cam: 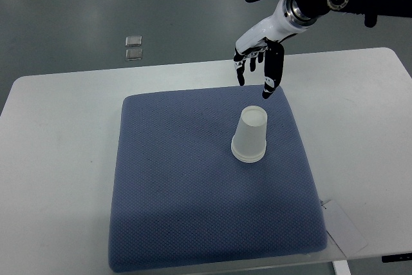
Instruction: Stack paper cups
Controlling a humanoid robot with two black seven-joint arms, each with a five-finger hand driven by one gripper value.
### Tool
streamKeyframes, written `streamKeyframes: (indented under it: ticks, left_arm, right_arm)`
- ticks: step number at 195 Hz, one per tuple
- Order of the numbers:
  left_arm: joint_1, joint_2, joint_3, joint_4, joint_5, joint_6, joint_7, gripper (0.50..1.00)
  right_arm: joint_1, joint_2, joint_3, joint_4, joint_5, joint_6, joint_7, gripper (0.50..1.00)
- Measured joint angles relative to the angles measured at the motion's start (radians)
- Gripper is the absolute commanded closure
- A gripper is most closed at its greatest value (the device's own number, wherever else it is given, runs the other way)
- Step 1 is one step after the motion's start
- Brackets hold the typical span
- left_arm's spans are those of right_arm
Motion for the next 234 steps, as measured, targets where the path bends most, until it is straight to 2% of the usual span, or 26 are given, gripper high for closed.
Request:
streamKeyframes:
  ticks: [39, 65, 92, 131, 149, 171, 202, 234]
  left_arm:
    - [0.0, 0.0, 0.0, 0.0, 0.0, 0.0, 0.0, 0.5]
    - [0.0, 0.0, 0.0, 0.0, 0.0, 0.0, 0.0, 0.5]
    - [0.0, 0.0, 0.0, 0.0, 0.0, 0.0, 0.0, 0.5]
    - [0.0, 0.0, 0.0, 0.0, 0.0, 0.0, 0.0, 0.5]
    - [0.0, 0.0, 0.0, 0.0, 0.0, 0.0, 0.0, 0.5]
    - [0.0, 0.0, 0.0, 0.0, 0.0, 0.0, 0.0, 0.5]
    - [0.0, 0.0, 0.0, 0.0, 0.0, 0.0, 0.0, 0.5]
    - [0.0, 0.0, 0.0, 0.0, 0.0, 0.0, 0.0, 0.5]
  right_arm:
    - [0.003, -0.027, 0.008, -0.018, 0.007, -0.007, 0.002, 0.64]
    - [-0.052, -0.075, 0.049, -0.074, 0.053, -0.049, 0.008, 0.64]
    - [-0.209, -0.131, 0.196, -0.153, 0.173, -0.128, 0.013, 0.64]
    - [-0.541, -0.168, 0.556, -0.251, 0.376, -0.276, 0.031, 0.64]
    - [-0.689, -0.147, 0.738, -0.316, 0.45, -0.327, 0.074, 0.64]
    - [-0.83, -0.095, 0.919, -0.39, 0.523, -0.349, 0.121, 0.64]
    - [-0.979, -0.015, 1.112, -0.452, 0.616, -0.383, 0.138, 0.64]
    - [-1.065, 0.065, 1.235, -0.511, 0.637, -0.4, 0.153, 0.64]
